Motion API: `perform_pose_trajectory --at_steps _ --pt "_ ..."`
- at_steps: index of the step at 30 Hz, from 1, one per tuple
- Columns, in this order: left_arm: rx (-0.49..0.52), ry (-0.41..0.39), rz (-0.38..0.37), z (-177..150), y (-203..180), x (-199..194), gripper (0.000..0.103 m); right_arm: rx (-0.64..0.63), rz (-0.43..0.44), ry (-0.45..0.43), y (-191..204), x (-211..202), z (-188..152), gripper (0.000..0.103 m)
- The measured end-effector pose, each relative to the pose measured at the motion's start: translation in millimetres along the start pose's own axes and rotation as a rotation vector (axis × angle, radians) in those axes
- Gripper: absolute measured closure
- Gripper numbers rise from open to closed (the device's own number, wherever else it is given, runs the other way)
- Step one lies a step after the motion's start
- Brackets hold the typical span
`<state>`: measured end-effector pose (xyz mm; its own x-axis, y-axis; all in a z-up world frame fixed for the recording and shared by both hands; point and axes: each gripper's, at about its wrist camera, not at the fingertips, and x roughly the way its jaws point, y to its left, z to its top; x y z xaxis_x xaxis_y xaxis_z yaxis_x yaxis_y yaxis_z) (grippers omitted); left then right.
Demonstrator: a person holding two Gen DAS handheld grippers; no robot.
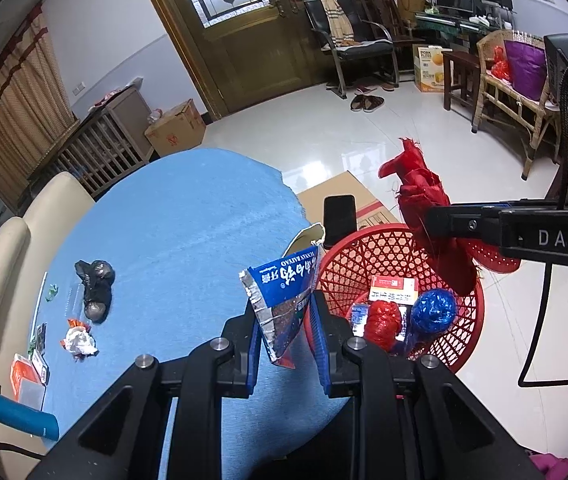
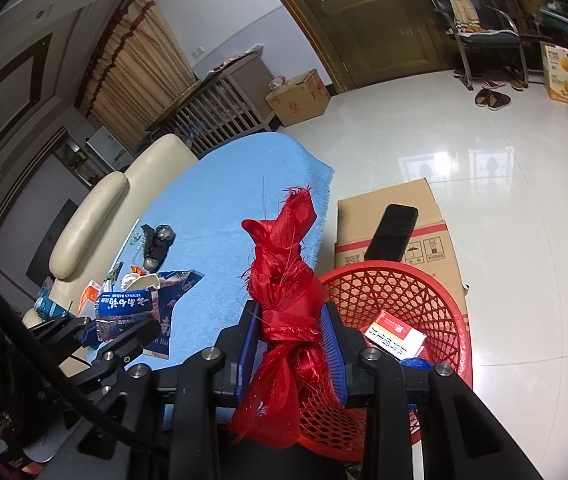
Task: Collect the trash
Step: 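Open the left gripper over the red wastebasket while the right gripper opens to drop the red bag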
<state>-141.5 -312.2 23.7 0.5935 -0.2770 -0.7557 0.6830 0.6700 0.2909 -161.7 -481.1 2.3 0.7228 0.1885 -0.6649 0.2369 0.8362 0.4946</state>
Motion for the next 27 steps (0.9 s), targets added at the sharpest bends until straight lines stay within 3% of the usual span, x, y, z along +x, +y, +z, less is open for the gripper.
perform_pose_trajectory --at_steps 5,14,23,25,27 --pt "-0.005 0.016 -0.060 0 -5 7 0.079 0.032 -0.028 0.007 -15 2 1 0.069" --pt "-0.054 0.066 -0.264 0 -11 25 0.078 0.098 -0.071 0.032 -37 8 2 0.069" --pt "-0.035 0.123 -0.358 -5 -30 45 0.078 0.180 -0.114 0.086 -63 22 -4 0.067" --pt "-0.029 0.125 -0.361 -6 -33 48 0.073 0.200 -0.115 0.102 -68 25 -5 0.067" --pt "-0.032 0.129 -0.360 -7 -32 50 0.048 0.236 -0.108 0.126 -74 28 -6 0.064"
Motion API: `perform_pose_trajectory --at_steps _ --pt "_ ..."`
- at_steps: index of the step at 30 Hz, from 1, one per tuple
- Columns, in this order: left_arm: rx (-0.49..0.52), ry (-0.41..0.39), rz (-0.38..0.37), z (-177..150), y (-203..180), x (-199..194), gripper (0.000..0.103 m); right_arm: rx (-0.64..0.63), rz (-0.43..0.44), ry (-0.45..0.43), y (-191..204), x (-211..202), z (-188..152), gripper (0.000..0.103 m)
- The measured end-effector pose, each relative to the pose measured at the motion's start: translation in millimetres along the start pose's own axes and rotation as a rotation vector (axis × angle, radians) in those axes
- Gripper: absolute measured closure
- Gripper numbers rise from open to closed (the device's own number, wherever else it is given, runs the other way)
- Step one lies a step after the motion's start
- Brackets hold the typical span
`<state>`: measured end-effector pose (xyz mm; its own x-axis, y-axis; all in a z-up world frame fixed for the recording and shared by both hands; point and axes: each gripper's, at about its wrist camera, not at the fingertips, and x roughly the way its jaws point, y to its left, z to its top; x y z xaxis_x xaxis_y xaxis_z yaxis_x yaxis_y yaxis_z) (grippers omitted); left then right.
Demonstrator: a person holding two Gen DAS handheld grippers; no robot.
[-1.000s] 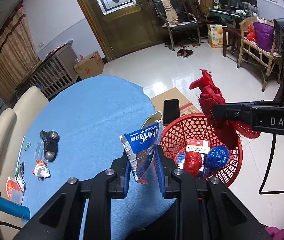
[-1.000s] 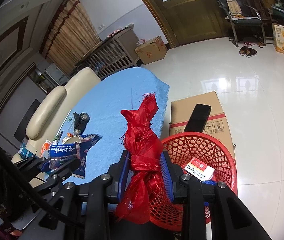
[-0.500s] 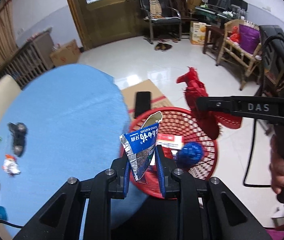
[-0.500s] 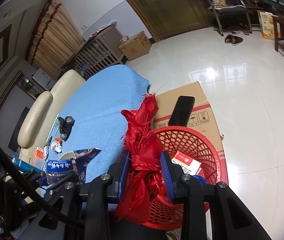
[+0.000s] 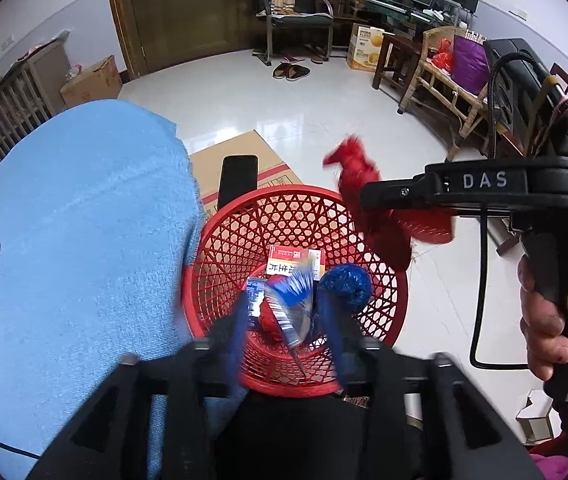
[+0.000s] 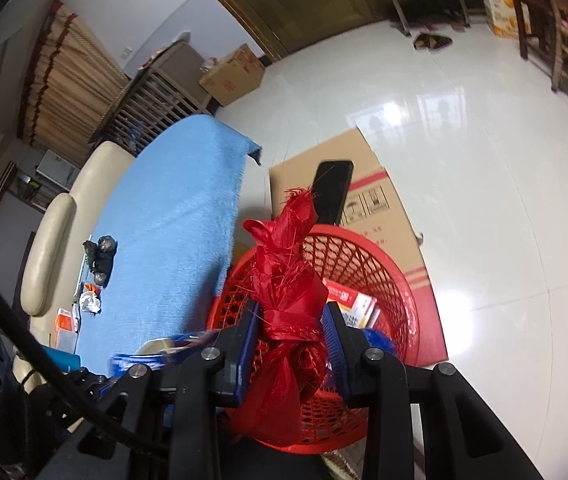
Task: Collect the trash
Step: 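Open the left gripper over the red wastebasket while the right gripper opens to drop the red bag, then move both grippers back over the table toward the white tissue and orange packet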
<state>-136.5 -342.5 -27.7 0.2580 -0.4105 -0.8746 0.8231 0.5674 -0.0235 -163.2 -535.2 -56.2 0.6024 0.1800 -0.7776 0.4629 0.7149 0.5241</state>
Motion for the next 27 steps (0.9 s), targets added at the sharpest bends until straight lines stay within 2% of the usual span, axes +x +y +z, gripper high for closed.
perform_pose_trajectory --at_steps 1,2,3,11,16,23,27 --pt "-0.002 -0.004 0.003 1 1 1 0.044 0.019 0.005 0.012 -3 2 0 0.061" --pt "-0.003 -0.011 0.010 1 2 0 0.042 0.033 0.007 0.017 -5 2 0 0.041" --pt "-0.003 -0.013 0.011 0 2 0 0.042 0.043 0.013 0.013 -7 2 0 0.032" --pt "-0.048 -0.024 0.047 -8 18 -9 0.042 0.022 0.040 -0.036 -1 -8 1 0.032" --pt "-0.083 -0.057 0.113 -23 33 -27 0.041 0.011 0.052 -0.022 6 -6 -2 0.032" --pt "-0.243 -0.105 0.196 -47 83 -56 0.040 -0.040 0.066 -0.015 30 -5 -7 0.032" --pt "-0.296 -0.141 0.247 -61 101 -73 0.040 -0.073 0.068 -0.002 46 -1 -12 0.032"
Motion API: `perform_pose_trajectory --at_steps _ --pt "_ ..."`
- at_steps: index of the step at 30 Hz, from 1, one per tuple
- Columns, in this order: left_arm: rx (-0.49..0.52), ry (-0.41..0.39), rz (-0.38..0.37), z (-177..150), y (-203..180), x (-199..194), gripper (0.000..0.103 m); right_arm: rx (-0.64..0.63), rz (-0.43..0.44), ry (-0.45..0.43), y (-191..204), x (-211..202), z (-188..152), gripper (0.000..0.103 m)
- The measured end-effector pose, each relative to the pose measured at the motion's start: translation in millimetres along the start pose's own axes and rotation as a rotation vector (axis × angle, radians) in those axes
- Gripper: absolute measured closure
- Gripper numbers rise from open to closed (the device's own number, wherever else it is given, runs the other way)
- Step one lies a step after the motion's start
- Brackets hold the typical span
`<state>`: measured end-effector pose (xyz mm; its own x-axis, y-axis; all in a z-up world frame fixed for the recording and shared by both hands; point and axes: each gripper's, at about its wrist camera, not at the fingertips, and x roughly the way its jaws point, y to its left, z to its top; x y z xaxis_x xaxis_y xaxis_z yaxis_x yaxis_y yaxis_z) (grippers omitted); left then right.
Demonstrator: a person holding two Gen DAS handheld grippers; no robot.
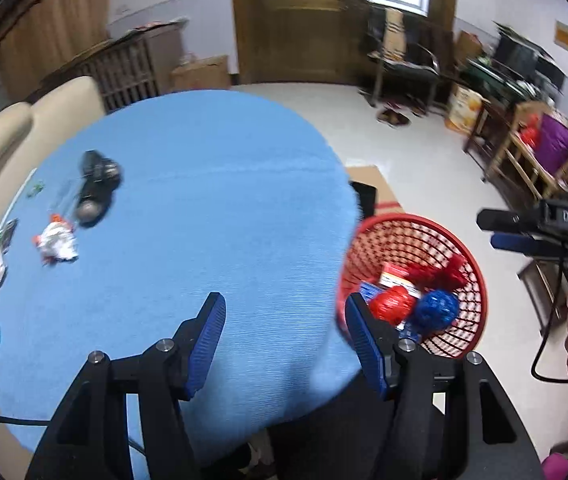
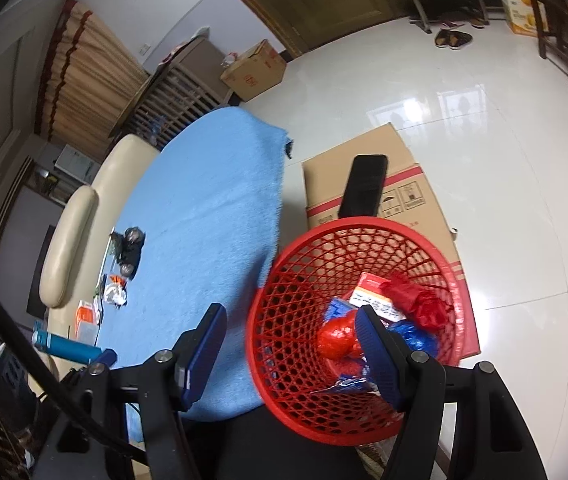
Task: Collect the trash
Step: 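Move both grippers back over the table toward the white tissue and orange packet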
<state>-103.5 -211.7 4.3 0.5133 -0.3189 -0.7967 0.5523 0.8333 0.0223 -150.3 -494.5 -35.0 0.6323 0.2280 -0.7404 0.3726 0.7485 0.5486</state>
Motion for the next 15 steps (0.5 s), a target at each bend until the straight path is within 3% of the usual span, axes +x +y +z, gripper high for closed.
perform_pose_trajectory --at_steps 10,15 --pt "-0.059 -0.062 0.075 -11 31 -14 0.035 -0.071 0.002 0.048 40 16 -13 0.032" --pt "-0.122 -0.038 0.090 -20 53 -11 0.034 -0.103 -0.001 0.070 57 25 -18 0.032"
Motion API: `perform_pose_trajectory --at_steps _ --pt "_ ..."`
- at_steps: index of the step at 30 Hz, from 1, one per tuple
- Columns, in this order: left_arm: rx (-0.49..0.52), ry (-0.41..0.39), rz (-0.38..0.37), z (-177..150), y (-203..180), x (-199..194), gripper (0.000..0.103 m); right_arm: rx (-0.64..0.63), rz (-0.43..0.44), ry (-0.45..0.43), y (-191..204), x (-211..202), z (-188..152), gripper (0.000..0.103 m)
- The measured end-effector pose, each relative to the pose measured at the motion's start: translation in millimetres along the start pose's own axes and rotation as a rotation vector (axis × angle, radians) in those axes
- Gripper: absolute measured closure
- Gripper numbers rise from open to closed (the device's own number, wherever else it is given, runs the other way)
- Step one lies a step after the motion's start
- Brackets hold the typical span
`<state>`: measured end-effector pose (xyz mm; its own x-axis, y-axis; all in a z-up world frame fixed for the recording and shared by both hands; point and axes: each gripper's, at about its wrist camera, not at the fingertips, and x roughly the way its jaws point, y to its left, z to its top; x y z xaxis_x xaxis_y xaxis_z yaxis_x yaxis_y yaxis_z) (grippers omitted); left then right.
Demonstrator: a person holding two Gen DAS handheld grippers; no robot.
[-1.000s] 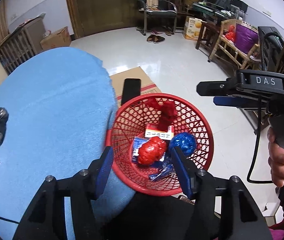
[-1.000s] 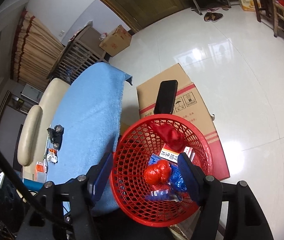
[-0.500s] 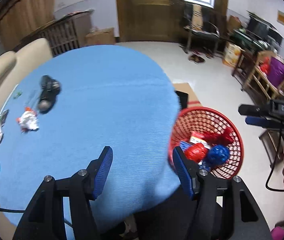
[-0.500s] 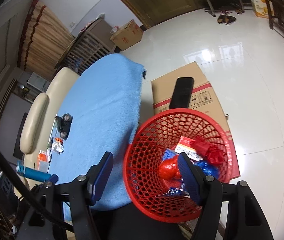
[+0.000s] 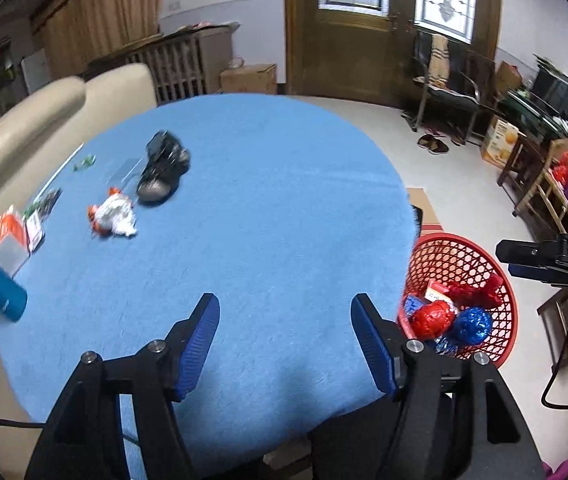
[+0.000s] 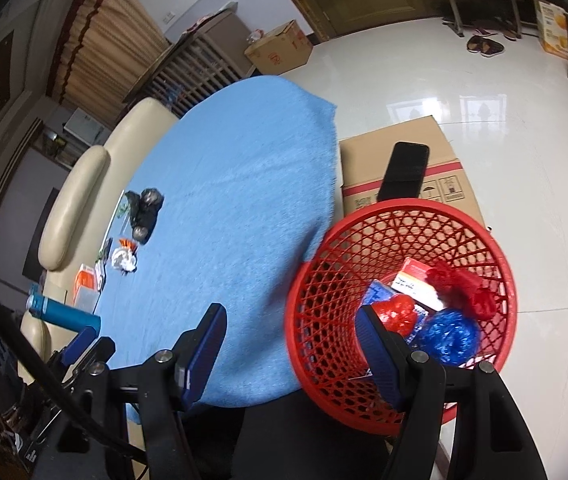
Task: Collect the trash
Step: 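Move both grippers back over the table toward the white tissue and orange packet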
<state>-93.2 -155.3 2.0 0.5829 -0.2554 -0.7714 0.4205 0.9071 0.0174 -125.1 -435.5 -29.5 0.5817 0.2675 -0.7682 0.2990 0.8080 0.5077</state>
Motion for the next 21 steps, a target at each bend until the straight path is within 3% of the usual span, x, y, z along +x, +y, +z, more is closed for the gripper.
perform_pose_trajectory --at_steps 14,21 --pt "-0.098 0.008 0.029 -21 46 -1 0.034 -0.138 0.014 0.054 65 27 -7 0.032" --pt "-0.171 0.022 0.102 -41 88 1 0.034 -0.238 0.033 0.112 113 61 -11 0.032"
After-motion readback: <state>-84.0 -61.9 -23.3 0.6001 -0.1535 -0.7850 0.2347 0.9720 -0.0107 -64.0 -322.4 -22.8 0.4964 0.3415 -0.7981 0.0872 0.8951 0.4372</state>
